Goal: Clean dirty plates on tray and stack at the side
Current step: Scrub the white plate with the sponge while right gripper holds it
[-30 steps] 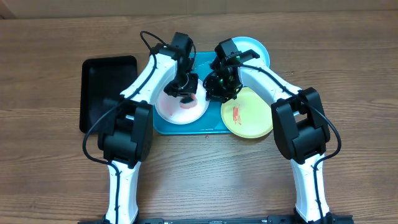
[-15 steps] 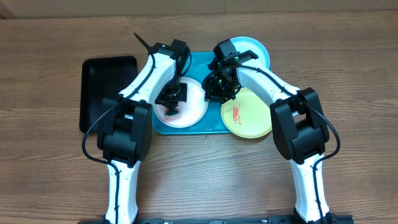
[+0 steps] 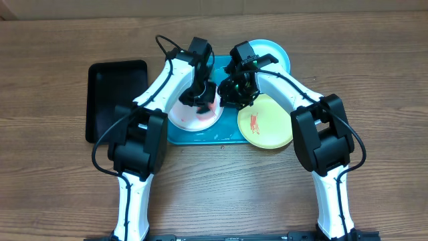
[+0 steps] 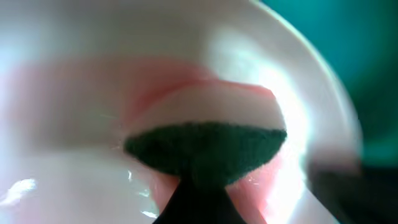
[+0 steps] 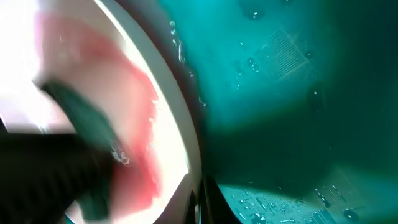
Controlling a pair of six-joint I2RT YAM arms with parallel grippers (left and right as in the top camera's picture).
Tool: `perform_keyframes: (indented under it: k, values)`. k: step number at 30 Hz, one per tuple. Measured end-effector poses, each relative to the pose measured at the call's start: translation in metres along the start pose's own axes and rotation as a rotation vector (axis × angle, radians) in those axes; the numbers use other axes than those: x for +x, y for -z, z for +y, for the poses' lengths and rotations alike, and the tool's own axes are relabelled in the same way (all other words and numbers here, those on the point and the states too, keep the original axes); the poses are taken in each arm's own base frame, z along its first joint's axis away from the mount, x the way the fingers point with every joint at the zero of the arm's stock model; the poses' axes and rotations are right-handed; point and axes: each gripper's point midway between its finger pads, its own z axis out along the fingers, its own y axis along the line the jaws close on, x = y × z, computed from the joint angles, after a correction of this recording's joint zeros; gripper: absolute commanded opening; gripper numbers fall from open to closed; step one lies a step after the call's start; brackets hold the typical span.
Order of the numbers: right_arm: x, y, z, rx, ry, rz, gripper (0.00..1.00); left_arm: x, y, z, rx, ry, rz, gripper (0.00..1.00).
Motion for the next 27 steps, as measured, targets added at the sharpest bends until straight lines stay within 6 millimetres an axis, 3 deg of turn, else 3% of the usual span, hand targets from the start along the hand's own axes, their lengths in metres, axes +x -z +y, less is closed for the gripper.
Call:
perform_keyframes:
  k: [5, 10, 15, 18, 22, 27]
  values:
    - [0.001, 0.0, 0.0, -0.001, -0.002, 0.004, 0.04, -0.007, 0.005, 0.04, -0.237, 0.179, -0.074, 0.04]
    - [0.004, 0.0, 0.0, 0.0, -0.003, 0.016, 0.04, 0.026, 0.011, 0.06, -0.338, 0.195, 0.049, 0.04]
    - [0.004, 0.0, 0.0, 0.0, 0.001, 0.018, 0.04, 0.056, 0.01, 0.04, -0.177, 0.072, 0.225, 0.04]
    - [0.004, 0.0, 0.0, 0.0, 0.0, 0.018, 0.04, 0.06, 0.009, 0.019, -0.033, 0.003, 0.26, 0.04]
    - [0.004, 0.0, -0.001, 0.001, -0.001, 0.016, 0.04, 0.046, 0.006, -0.004, 0.096, -0.038, 0.21, 0.04]
    - [0.002, 0.001, -0.002, 0.003, -0.007, 0.011, 0.04, 0.026, 0.004, -0.018, 0.163, -0.04, 0.129, 0.04]
